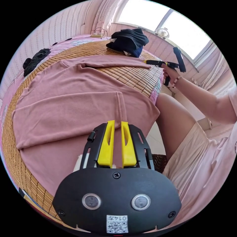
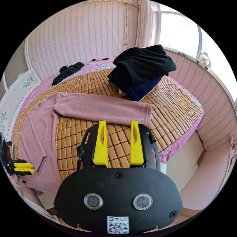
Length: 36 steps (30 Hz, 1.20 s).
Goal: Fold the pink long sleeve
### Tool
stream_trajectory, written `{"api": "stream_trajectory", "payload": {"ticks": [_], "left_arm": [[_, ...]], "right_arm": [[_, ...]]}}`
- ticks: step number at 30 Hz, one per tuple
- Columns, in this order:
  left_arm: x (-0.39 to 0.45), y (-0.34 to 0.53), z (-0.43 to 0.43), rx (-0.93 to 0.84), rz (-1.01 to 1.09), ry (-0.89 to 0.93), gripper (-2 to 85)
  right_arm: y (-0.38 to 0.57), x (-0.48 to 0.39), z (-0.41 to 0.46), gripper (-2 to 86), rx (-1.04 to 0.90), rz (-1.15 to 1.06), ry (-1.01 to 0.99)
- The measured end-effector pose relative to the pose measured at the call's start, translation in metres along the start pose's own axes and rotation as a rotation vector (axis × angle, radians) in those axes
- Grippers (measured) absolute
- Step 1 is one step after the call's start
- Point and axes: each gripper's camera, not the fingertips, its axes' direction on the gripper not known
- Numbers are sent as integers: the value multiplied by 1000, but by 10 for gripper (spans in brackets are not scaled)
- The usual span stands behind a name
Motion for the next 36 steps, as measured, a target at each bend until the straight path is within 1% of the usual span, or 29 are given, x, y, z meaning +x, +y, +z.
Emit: {"api": "stream_trajectory", "payload": {"ticks": [1,2,4,5,7,11,14,15,16,17,19,20,22,23,24,25,26,27,28,29,31,34,36], "left_arm": [[-5,1,7,-33,-1,18,48],[-12,4,7,-17,-21,49,45],[-22,5,5,-24,-51,88,38],[-27,5,3,-32,-61,91,34],[-29,5,0,-35,-49,79,32],[-36,10,-8,-13,-38,62,24],[-48,15,-16,1,-70,96,17],[-51,16,-17,4,-79,103,15],[-57,18,-21,14,-105,123,10],[-65,22,-24,36,-149,161,4],[-81,30,-31,70,-218,242,-2],[-91,37,-39,103,-267,276,-4],[-105,51,-58,174,-321,291,-6],[-113,62,-73,213,-354,283,-7],[-118,69,-81,230,-372,275,-7],[-127,83,-98,258,-410,255,-7],[-136,100,-115,285,-451,228,-7],[-141,108,-123,297,-473,215,-6],[-150,127,-139,317,-516,188,-4],[-159,145,-154,327,-561,154,-1],[-169,171,-174,333,-622,88,6],[-183,204,-197,323,-703,12,22],[-189,214,-205,324,-730,-7,32]], "right_arm": [[-4,17,7,137,-6,65,27],[-6,24,12,137,-19,92,34],[-8,49,35,128,-136,175,40],[-7,53,38,117,-149,187,37],[-5,53,28,69,-122,111,6],[3,47,13,34,-135,54,-40],[5,32,-18,24,-40,35,-227],[1,20,-32,22,4,11,-327],[-7,6,-46,21,57,-22,-425],[-13,-2,-55,20,87,-38,-470],[-39,-31,-96,20,256,-118,-674],[-45,-39,-108,20,300,-142,-723],[-59,-72,-155,23,467,-269,-942],[-60,-82,-166,24,495,-310,-999],[-58,-102,-185,27,525,-400,-1115],[-52,-126,-198,33,513,-515,-1220],[-46,-139,-202,35,486,-576,-1264],[-32,-166,-206,46,408,-691,-1317],[-11,-192,-204,61,320,-793,-1309],[1,-205,-199,70,271,-835,-1289],[51,-245,-168,87,7,-981,-1202],[95,-263,-136,99,-270,-1007,-1155],[108,-262,-127,99,-326,-958,-1142]]}}
